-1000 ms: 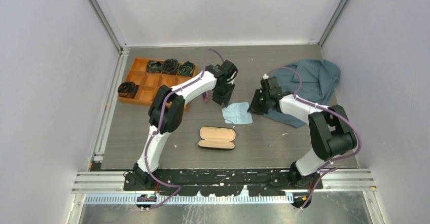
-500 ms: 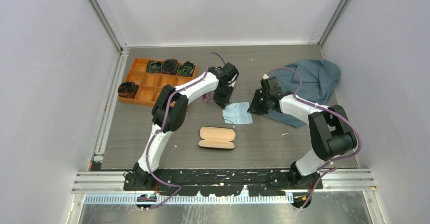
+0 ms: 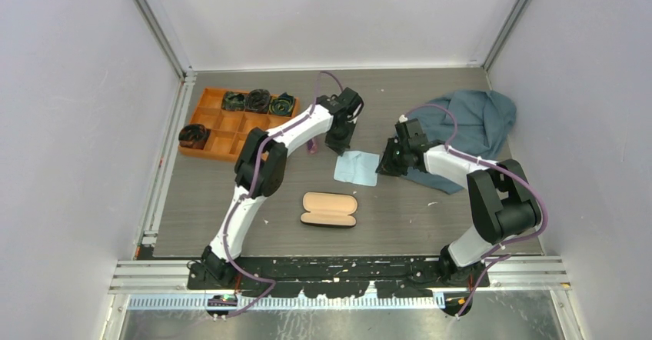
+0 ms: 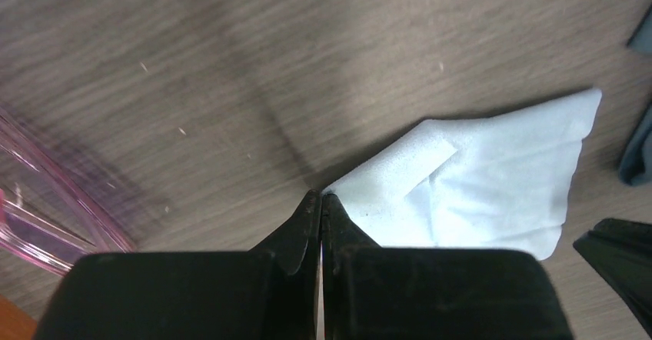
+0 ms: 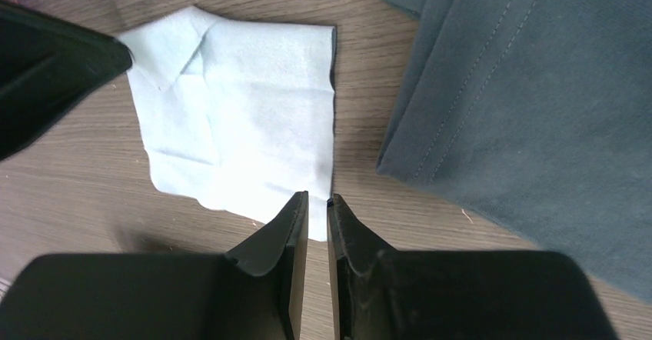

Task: Organize the sunglasses
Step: Adjust the glasses cleaning cloth at the center of the board.

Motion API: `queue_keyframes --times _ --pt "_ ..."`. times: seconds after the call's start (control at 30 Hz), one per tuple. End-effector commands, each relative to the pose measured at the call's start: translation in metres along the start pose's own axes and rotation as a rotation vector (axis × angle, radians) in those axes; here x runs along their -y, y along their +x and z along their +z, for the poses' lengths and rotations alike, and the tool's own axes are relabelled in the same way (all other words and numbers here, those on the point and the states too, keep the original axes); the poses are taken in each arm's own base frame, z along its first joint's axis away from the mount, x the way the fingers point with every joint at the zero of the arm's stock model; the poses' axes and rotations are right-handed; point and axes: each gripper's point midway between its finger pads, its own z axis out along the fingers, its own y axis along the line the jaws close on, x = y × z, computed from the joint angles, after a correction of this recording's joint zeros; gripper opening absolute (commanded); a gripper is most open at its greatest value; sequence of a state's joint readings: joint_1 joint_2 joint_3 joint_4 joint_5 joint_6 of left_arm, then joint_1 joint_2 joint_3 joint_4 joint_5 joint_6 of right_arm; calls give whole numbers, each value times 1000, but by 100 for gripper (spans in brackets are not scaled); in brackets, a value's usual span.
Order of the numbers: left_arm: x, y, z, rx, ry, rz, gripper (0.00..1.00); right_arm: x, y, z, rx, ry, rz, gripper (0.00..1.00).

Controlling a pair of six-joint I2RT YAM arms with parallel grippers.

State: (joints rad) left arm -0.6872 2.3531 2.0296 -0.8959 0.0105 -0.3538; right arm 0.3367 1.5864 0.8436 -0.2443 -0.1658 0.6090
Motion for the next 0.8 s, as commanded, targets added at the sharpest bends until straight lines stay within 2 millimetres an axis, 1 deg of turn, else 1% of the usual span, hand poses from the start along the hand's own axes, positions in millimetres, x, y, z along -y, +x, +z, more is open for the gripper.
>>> queue_keyframes --times 0.0,0.07,0.17,0.2,0.23,0.33,0.43,0.47,0.6,0.67,0.77 --pt "-11 -22 0 48 -14 -13 2 -4 -10 0 40 -12 17 21" --pt "-10 -26 -2 57 -16 -20 11 -4 -10 0 42 -14 19 23" --pt "-12 -33 -11 78 -27 -30 34 -3 -9 -2 40 -9 19 25" --pt "-13 -35 -16 87 -34 -32 39 -4 -9 -2 39 -10 22 25" --pt "-14 -37 -22 94 -43 -33 41 -4 -8 -3 37 -11 26 26" --pt "-15 -35 -37 101 -51 -37 42 -7 -4 -4 24 -31 47 29" --pt "-11 -25 -54 96 -17 -69 41 -10 2 -4 18 -33 71 29" --pt "-9 -18 -57 87 -4 -84 41 -11 4 -3 18 -27 83 29" --pt "0 11 -57 39 67 -145 41 -11 15 3 17 14 110 29" --pt "3 20 -56 33 89 -174 41 -11 19 7 13 24 119 29" --pt "4 30 -49 17 106 -205 41 -11 23 11 7 45 116 29"
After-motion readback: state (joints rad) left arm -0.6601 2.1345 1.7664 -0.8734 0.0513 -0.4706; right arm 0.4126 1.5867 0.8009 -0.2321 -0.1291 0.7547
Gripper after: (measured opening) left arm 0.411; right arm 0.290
